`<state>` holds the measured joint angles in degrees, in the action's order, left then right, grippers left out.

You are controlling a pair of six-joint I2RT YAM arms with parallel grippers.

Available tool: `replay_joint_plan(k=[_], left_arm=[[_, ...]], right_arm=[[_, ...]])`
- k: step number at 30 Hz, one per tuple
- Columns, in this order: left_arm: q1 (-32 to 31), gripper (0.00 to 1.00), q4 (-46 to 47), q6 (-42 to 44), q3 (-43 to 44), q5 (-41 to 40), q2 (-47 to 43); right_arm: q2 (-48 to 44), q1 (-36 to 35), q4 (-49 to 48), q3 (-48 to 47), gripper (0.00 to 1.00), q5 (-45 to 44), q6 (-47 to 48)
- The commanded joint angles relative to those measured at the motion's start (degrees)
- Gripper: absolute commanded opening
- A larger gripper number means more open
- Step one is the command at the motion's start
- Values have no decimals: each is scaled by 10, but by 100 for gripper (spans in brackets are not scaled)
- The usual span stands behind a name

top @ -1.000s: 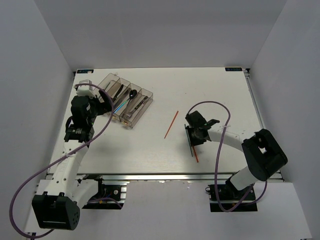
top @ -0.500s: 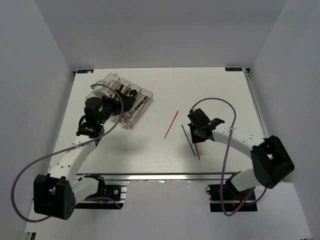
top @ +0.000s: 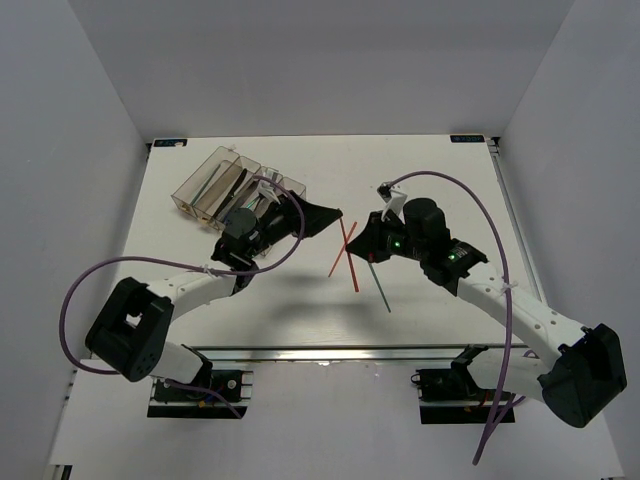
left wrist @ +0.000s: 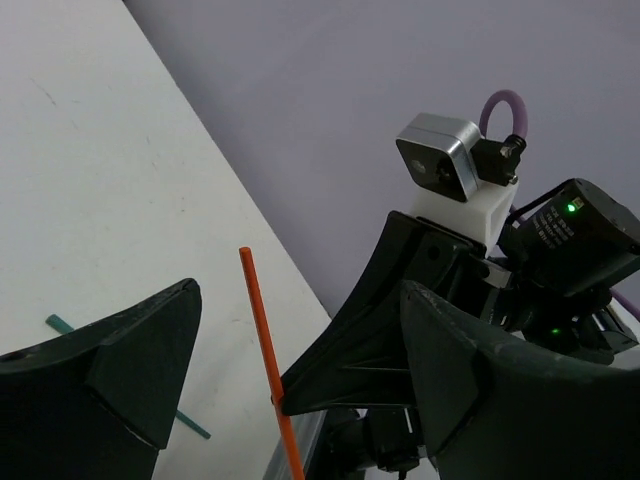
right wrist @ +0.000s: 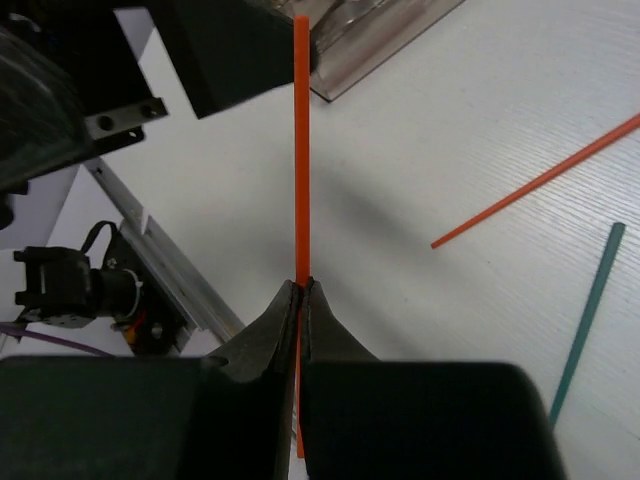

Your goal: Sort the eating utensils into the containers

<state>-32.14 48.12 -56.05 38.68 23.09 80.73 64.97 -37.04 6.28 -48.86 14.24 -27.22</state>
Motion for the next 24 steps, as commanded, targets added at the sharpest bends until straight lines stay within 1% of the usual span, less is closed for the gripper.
replay_joint_plan(k=[1, 3, 7, 9, 10, 11, 12, 14, 15, 17, 18, 19, 20, 21, 22, 23, 24], left_arm=[[-9, 88, 64, -27, 8, 21, 3], [-9, 88, 45, -14, 8, 15, 1], [-17, 81, 37, -11, 23, 18, 14], [-21, 70, 30, -9, 33, 21, 30], [-23, 63, 30, -9, 39, 23, 36], [-23, 22, 33, -11, 48, 24, 47], [-24, 1, 27, -10, 56, 27, 51], [-24, 0, -9, 1, 86, 31, 60], [-24, 0, -21, 10, 94, 34, 64], [-24, 0, -49, 36, 114, 41, 63], [-24, 0, -69, 56, 125, 41, 58], [-23, 0, -100, 82, 140, 34, 54], [-22, 0, -203, 123, 160, 22, 51], [-22, 0, -263, 213, 213, 4, 48], [-22, 0, -315, 256, 243, -39, 48], [-22, 0, -406, 296, 273, -62, 51], [-17, 0, -450, 364, 337, -107, 58]], right_arm=[[-8, -1, -57, -16, 0, 59, -28], [-5, -1, -56, -21, 0, 66, -27], [4, -1, -65, -25, 0, 79, -30], [8, -2, -79, -25, 0, 91, -35], [9, -2, -85, -26, 0, 97, -37], [10, -1, -85, -27, 0, 100, -37], [9, -1, -85, -26, 0, 100, -35], [2, -2, -94, -19, 0, 92, -34], [-9, -1, -97, -10, 9, 78, -35], [-20, -1, -98, -4, 44, 59, -35], [-33, 3, -95, -2, 82, 36, -35], [-38, 7, -85, -4, 89, 26, -35], [-45, 12, -66, -4, 89, 16, -34], [-63, 20, -51, -3, 89, -9, -33], [-73, 25, -35, 1, 89, -25, -28], [-85, 28, -23, 4, 89, -36, -23], [-109, 37, 1, 14, 89, -56, -17]])
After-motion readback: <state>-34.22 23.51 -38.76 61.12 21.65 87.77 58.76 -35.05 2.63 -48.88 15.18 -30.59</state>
